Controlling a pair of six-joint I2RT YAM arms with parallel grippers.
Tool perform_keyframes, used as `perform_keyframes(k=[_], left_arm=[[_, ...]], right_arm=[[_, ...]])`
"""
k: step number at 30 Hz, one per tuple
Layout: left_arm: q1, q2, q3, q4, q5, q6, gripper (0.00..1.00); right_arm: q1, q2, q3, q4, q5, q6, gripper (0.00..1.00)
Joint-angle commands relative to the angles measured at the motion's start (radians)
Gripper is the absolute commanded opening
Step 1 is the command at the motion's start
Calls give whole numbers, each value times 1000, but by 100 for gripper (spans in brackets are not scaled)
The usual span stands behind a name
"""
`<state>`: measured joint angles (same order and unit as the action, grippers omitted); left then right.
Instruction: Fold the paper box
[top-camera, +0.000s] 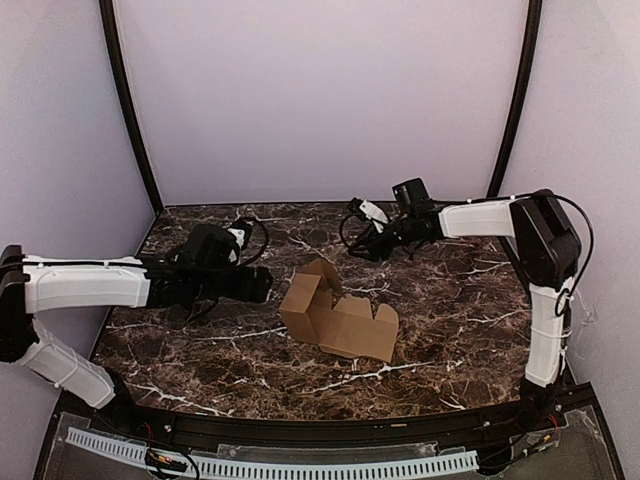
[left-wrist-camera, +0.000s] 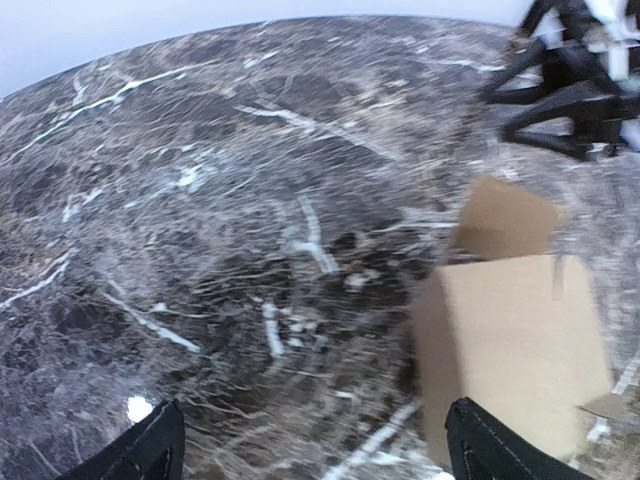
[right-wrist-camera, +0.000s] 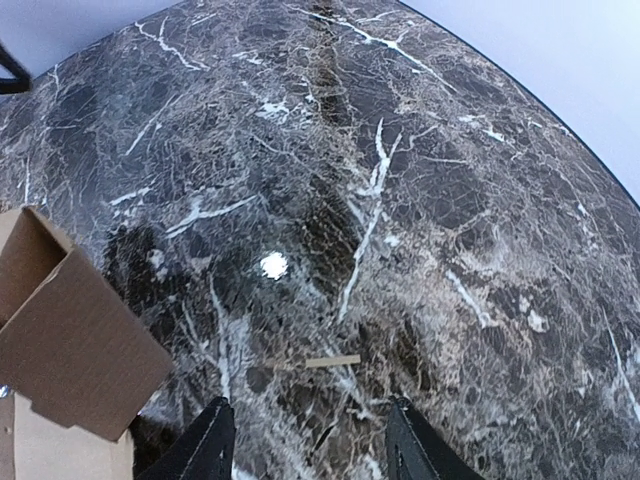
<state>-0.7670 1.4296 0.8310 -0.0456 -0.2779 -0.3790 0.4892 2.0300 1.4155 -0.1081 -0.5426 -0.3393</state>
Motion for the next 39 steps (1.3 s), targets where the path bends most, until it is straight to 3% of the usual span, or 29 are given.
perform_keyframes(k=[1, 4, 9, 15, 22, 26, 39], left_arm=[[-86, -217, -66, -28, 136, -41, 93], [-121, -241, -55, -105, 200, -53, 94], [-229, -161, -35, -128, 187, -68, 93], [-286, -12, 5, -113, 130, -113, 93], [-290, 0, 22, -190, 16, -124, 93], [-289, -37, -8, -221, -89, -123, 94], [-238, -34, -50, -159, -170, -60, 97]], right_arm=[[8, 91, 99, 18, -16, -13, 52], [17, 182, 200, 17, 38, 9, 52], [43, 302, 357, 2, 37, 35, 51], [108, 320, 388, -32, -156, -67, 52], [117, 257, 304, -151, -352, -203, 51], [116, 202, 222, -208, -363, -261, 51], [116, 13, -29, -209, -384, -247, 50]])
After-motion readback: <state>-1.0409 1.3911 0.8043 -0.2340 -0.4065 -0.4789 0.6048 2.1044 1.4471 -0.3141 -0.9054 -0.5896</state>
